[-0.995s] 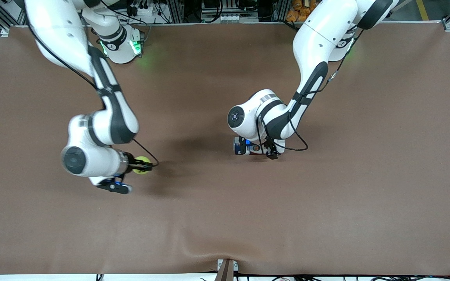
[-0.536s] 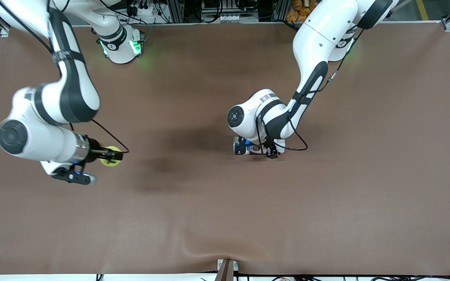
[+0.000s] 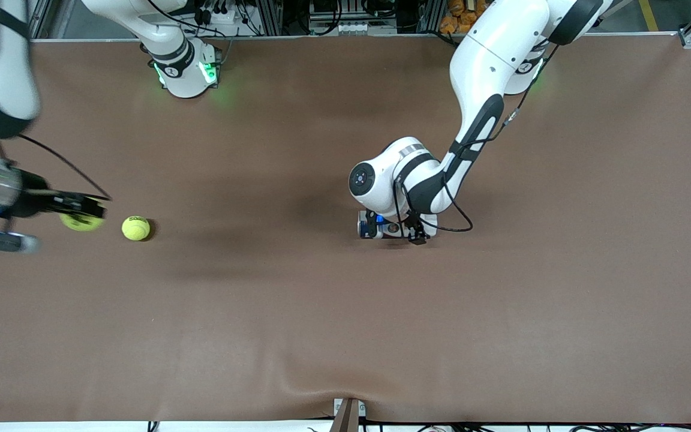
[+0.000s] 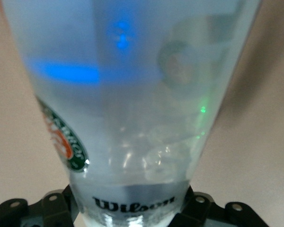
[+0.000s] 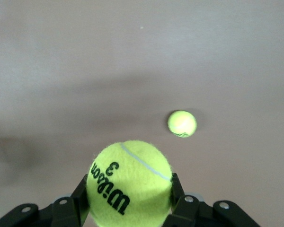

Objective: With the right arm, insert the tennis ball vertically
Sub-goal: 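Lift the ball with the right gripper while the left gripper lifts the tube, then rotate the clear tube upright with the left gripper, opening facing up, then carry the ball over the tube opening and release it inside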

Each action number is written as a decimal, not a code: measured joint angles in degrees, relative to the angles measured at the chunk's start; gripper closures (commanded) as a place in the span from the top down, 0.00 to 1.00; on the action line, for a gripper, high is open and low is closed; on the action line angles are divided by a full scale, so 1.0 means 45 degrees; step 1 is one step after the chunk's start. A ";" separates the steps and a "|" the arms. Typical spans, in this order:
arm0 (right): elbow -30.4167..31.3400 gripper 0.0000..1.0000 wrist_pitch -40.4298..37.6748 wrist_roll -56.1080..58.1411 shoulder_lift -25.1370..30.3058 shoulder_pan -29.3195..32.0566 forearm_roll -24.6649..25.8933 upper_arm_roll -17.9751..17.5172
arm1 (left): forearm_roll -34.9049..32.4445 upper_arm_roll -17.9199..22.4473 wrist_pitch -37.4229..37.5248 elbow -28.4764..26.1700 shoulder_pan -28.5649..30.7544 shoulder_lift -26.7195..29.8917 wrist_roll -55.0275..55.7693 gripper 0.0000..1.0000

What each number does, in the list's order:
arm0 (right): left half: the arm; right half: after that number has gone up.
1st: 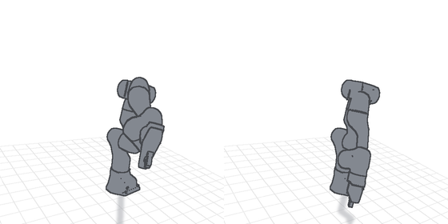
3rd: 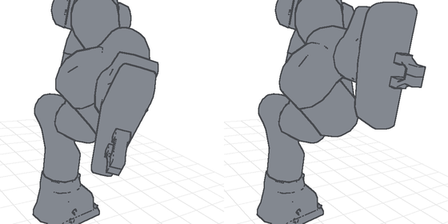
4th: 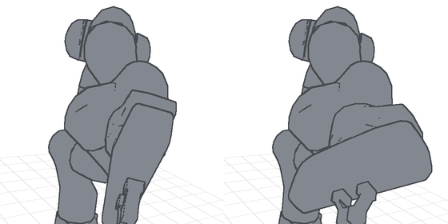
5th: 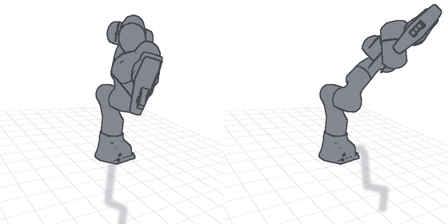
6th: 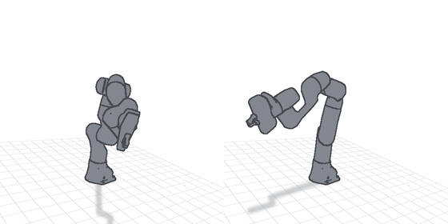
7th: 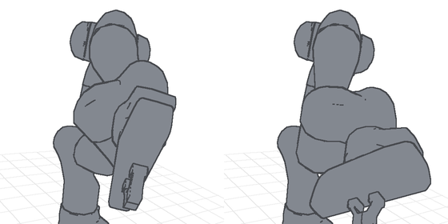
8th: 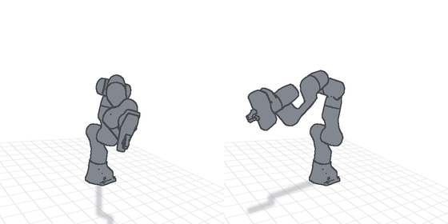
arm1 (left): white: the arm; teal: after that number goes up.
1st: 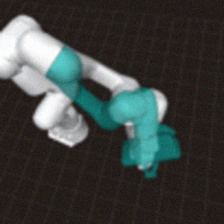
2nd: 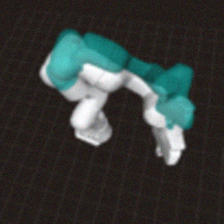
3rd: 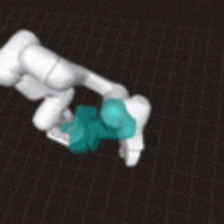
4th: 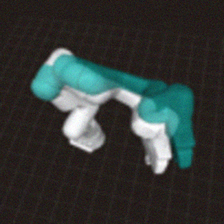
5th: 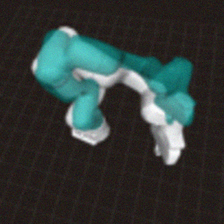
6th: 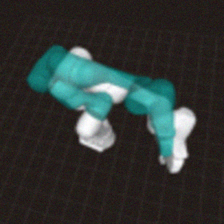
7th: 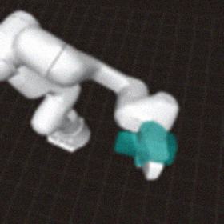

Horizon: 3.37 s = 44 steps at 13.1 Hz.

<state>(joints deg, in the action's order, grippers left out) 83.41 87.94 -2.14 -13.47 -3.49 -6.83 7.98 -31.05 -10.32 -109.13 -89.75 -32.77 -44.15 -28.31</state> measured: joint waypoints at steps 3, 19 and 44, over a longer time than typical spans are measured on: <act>-0.0777 0.00 -0.0715 0.0412 0.0024 0.0700 0.0001 0.0013 | 0.0000 0.0003 -0.0287 0.0034 0.0012 -0.0001 0.0002 0.78; -0.1120 0.00 -0.0887 0.0412 0.0018 0.0801 0.0122 -0.0127 | 0.2890 0.0030 -0.8173 0.0630 0.0050 -0.0017 0.0855 0.78; -0.1123 0.00 0.1454 -0.9957 -0.1111 -0.4448 -0.0198 -0.0506 | 0.3293 0.0001 -2.0917 0.0450 0.0092 -0.4194 0.6308 0.79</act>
<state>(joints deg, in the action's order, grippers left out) 78.35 94.48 -46.95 -18.47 -23.51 -7.73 5.70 -16.23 -10.31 -203.26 -87.72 -32.35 -63.02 0.08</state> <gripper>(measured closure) 0.326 0.207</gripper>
